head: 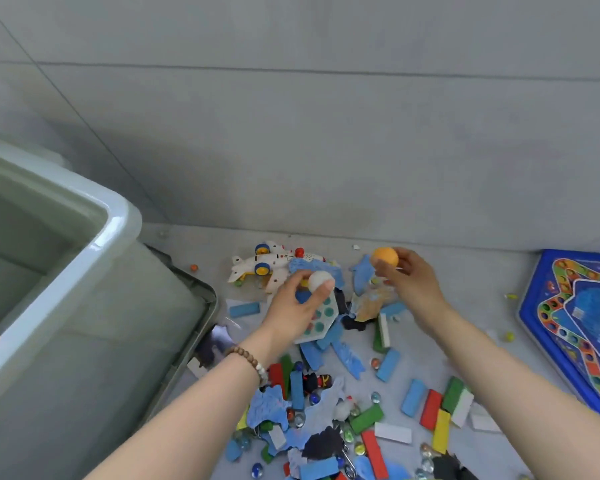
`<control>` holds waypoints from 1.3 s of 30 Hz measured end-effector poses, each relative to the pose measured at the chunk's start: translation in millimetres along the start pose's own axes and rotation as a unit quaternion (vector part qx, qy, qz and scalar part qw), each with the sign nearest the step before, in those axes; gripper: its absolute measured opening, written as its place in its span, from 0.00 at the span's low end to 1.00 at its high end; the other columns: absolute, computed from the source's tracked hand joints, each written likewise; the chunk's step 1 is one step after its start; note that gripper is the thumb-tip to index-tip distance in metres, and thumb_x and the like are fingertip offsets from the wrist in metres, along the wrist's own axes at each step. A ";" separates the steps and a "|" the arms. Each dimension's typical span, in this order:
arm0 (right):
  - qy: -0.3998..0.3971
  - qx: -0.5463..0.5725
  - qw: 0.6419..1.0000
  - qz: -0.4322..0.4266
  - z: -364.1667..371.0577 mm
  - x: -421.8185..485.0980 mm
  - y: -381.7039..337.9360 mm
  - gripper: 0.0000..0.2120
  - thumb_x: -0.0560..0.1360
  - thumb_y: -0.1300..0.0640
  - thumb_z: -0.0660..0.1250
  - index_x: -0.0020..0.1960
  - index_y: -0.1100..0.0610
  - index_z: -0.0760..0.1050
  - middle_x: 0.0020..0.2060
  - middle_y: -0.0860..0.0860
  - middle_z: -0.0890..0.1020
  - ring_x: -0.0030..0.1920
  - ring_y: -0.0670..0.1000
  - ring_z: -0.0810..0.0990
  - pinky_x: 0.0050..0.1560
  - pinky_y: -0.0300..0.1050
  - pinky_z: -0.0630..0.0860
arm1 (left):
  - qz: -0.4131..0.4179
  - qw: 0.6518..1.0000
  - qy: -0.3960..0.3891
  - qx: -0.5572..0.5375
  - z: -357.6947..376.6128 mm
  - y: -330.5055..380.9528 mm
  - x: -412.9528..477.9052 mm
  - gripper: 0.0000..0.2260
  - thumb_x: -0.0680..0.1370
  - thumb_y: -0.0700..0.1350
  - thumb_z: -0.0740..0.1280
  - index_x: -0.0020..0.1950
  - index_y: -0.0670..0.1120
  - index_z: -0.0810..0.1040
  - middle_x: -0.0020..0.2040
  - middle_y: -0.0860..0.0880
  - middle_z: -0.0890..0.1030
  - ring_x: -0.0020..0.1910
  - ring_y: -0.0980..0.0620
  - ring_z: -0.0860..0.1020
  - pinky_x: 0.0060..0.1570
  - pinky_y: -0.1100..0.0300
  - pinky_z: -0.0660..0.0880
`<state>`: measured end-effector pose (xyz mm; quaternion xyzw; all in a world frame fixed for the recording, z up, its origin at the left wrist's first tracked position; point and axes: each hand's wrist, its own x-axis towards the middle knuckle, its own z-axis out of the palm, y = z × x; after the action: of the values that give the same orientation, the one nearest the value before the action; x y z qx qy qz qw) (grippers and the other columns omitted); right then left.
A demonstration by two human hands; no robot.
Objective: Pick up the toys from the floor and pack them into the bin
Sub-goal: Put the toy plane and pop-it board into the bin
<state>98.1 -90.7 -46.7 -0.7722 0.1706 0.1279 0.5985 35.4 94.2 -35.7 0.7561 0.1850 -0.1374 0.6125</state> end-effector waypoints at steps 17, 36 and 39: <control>-0.098 -0.004 0.971 0.218 -208.1 -17.8 69.2 0.22 0.68 0.43 0.70 0.57 0.55 0.77 0.57 0.53 0.80 0.55 0.52 0.78 0.56 0.46 0.76 | -0.196 0.956 -0.213 0.049 168.4 19.2 -5.9 0.17 0.74 0.56 0.68 0.53 0.45 0.69 0.44 0.48 0.73 0.30 0.55 0.76 0.28 0.62 0.79; -0.245 0.294 0.920 0.088 -133.5 -91.9 -93.5 0.31 0.52 0.40 0.80 0.51 0.54 0.83 0.49 0.53 0.83 0.47 0.49 0.79 0.52 0.44 0.78 | -0.077 0.992 -0.058 -0.085 78.5 161.8 -74.7 0.19 0.75 0.55 0.68 0.59 0.45 0.72 0.42 0.46 0.79 0.31 0.52 0.77 0.34 0.60 0.78; -0.305 0.215 0.927 0.032 -105.1 -128.7 -162.0 0.28 0.58 0.35 0.74 0.52 0.51 0.83 0.44 0.48 0.81 0.41 0.43 0.78 0.47 0.38 0.75 | -0.018 0.998 -0.032 -0.052 2.3 199.9 -120.1 0.16 0.76 0.53 0.67 0.59 0.47 0.74 0.48 0.51 0.80 0.36 0.54 0.79 0.35 0.62 0.79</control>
<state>47.8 -141.8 174.1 -0.5431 0.0278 0.3363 0.7688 17.6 42.4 191.0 0.7152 0.1856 -0.1626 0.6539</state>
